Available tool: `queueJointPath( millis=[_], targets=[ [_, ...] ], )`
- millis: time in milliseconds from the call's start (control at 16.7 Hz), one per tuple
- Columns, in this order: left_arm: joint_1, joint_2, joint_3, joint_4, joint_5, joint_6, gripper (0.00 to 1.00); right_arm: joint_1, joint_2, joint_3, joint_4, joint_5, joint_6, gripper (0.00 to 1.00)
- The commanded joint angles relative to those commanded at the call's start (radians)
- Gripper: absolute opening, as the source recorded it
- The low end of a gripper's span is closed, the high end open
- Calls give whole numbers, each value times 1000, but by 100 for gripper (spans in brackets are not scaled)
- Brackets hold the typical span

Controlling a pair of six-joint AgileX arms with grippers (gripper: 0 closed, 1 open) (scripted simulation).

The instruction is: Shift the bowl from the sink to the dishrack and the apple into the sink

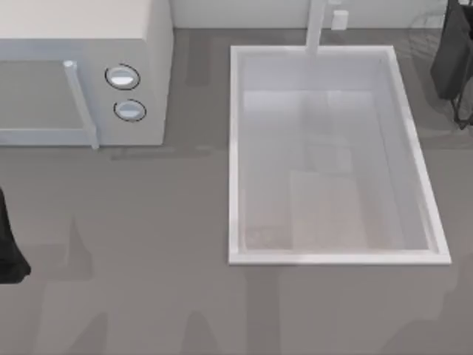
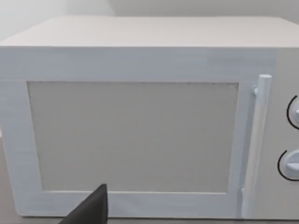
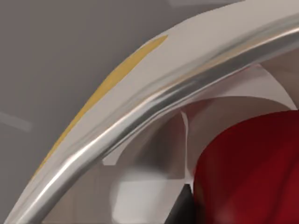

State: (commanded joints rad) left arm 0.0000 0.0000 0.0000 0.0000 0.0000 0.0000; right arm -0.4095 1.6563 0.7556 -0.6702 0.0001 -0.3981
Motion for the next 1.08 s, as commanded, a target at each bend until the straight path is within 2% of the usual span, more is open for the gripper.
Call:
queueJointPath(
  millis=[60,840,1080],
  targets=[
    [0,0,0,0,0,0,100,0,0,0,0,0,0,100],
    [0,0,0,0,0,0,100,0,0,0,0,0,0,2],
    [0,0,0,0,0,0,100,0,0,0,0,0,0,0]
  ],
)
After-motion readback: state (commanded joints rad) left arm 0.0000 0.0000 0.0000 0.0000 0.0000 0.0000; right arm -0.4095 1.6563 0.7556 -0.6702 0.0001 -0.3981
